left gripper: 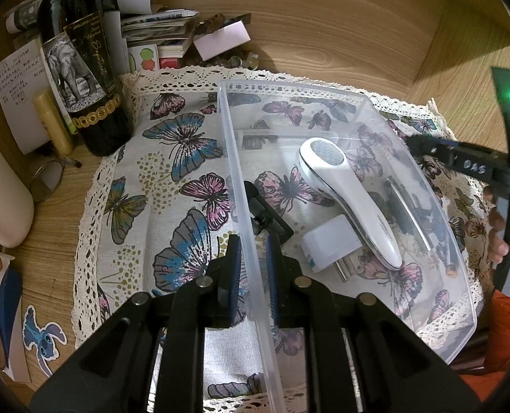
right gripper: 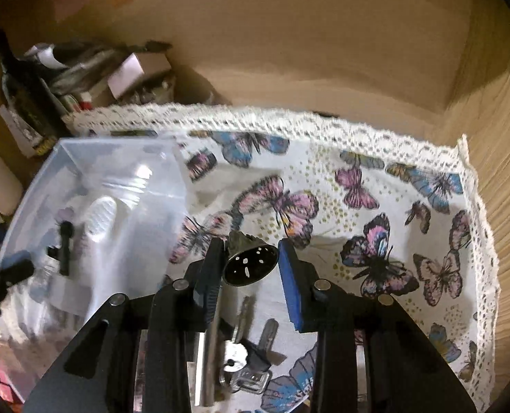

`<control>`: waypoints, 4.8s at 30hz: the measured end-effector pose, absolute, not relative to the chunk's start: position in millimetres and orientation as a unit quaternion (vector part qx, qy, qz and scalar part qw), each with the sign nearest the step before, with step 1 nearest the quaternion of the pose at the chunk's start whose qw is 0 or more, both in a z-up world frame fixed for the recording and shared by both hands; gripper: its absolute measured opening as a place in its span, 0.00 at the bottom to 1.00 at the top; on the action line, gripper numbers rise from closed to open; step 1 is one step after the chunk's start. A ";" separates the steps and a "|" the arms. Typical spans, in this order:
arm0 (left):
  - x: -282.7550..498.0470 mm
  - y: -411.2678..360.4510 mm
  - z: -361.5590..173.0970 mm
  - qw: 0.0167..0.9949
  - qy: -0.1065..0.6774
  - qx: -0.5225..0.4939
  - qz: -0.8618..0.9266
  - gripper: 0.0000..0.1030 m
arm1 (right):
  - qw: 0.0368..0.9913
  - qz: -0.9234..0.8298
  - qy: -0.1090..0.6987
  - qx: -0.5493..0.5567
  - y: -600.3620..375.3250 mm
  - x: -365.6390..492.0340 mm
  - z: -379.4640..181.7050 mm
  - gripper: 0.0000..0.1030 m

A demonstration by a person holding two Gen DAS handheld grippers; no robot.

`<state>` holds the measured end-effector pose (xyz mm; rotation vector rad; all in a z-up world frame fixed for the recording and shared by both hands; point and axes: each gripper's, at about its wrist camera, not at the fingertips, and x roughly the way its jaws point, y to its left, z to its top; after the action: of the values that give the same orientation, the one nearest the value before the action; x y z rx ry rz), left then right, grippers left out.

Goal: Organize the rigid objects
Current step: 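Grasp the black round perforated cap with the right gripper, then place the black cap into the box beside the adapter and release, then grasp the silver metal tube with the right gripper, then carry the silver tube into the box and open the right gripper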

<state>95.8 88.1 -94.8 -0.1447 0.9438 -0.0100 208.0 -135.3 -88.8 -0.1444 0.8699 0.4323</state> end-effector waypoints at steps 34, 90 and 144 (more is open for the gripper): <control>96.0 87.7 -95.4 0.888 0.454 -0.069 -0.005 0.13 | 0.851 0.334 0.386 -0.124 -53.1 151.1 -70.5 0.29; 96.3 87.9 -95.9 0.888 0.454 -0.067 -0.004 0.13 | 0.863 0.217 0.449 -0.085 -134.8 171.2 -117.7 0.27; 98.0 87.0 -96.9 0.889 0.453 -0.066 -0.003 0.13 | 0.903 0.293 0.303 -0.081 -104.6 139.8 -14.2 0.14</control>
<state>98.0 87.0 -96.9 -0.1375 0.9409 -0.0073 139.8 -104.6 -14.2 -0.1671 0.6270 0.6057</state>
